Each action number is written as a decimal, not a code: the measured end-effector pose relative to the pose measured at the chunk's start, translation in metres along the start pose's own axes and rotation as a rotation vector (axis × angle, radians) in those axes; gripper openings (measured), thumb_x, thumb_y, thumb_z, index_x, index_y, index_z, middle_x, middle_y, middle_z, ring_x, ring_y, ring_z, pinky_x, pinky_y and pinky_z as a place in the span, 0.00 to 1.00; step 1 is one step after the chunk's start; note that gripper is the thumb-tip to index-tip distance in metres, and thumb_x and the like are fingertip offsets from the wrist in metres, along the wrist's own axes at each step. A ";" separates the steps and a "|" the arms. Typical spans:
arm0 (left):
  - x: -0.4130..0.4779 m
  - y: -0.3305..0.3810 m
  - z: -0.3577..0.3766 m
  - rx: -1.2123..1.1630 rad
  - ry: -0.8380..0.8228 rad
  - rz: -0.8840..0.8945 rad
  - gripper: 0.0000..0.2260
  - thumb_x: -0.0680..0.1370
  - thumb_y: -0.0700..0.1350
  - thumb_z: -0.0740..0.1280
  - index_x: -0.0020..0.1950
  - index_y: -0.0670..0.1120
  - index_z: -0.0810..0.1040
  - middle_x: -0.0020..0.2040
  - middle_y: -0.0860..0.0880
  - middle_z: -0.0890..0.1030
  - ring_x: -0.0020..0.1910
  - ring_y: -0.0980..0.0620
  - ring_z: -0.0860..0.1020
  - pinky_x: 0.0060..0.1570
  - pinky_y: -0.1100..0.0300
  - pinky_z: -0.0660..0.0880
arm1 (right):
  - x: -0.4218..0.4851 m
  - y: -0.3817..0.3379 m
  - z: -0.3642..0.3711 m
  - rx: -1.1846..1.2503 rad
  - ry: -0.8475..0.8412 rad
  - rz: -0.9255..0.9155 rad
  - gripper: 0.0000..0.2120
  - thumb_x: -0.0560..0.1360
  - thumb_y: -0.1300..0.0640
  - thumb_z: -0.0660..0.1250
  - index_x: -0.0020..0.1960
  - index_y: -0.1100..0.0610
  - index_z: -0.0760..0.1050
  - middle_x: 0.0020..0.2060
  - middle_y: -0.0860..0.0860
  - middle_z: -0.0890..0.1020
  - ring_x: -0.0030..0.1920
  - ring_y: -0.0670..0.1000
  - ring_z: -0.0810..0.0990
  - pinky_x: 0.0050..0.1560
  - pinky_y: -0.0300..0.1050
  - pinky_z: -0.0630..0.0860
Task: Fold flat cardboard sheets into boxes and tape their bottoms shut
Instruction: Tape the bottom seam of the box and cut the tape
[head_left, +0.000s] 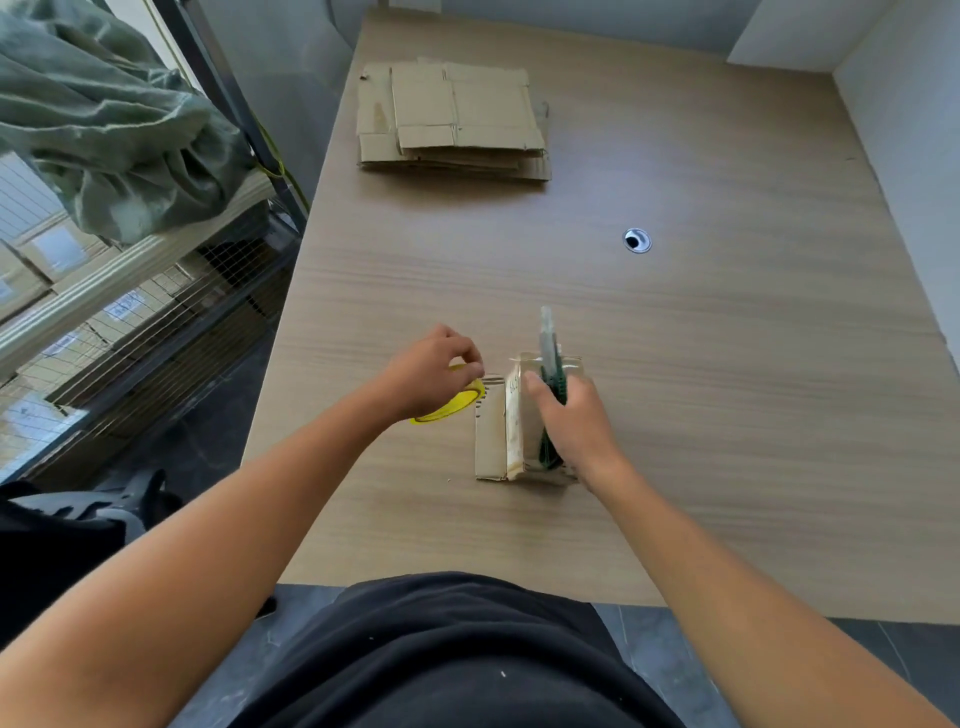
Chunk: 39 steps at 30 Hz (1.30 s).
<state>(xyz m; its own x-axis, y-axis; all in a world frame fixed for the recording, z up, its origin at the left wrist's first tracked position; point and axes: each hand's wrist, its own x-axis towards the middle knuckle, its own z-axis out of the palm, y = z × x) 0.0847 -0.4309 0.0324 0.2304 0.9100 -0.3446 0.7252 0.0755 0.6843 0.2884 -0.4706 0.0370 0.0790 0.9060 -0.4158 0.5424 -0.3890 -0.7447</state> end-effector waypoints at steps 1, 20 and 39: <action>-0.007 0.005 0.001 -0.071 -0.009 0.002 0.06 0.80 0.50 0.65 0.44 0.57 0.79 0.55 0.55 0.72 0.47 0.46 0.81 0.51 0.49 0.79 | -0.005 0.003 -0.006 0.080 0.013 -0.002 0.18 0.78 0.40 0.65 0.49 0.56 0.76 0.49 0.54 0.80 0.51 0.55 0.79 0.51 0.51 0.77; -0.101 0.123 0.084 0.005 0.083 0.089 0.05 0.81 0.46 0.66 0.53 0.52 0.82 0.51 0.53 0.76 0.46 0.61 0.74 0.44 0.69 0.66 | -0.083 0.059 -0.090 0.164 -0.092 -0.397 0.08 0.77 0.53 0.73 0.41 0.54 0.79 0.28 0.43 0.74 0.30 0.43 0.70 0.34 0.43 0.68; -0.124 0.097 0.048 -0.120 -0.016 0.074 0.11 0.78 0.50 0.71 0.60 0.53 0.80 0.27 0.55 0.75 0.26 0.58 0.73 0.32 0.66 0.71 | -0.083 0.075 -0.129 0.593 0.017 -0.041 0.06 0.78 0.59 0.70 0.44 0.59 0.77 0.33 0.53 0.79 0.31 0.49 0.76 0.32 0.45 0.72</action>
<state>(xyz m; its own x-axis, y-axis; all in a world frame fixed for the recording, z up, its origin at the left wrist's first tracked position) 0.1577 -0.5558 0.1110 0.2915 0.9085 -0.2994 0.6229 0.0572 0.7802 0.4299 -0.5539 0.0830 0.0834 0.9230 -0.3756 -0.0142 -0.3757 -0.9266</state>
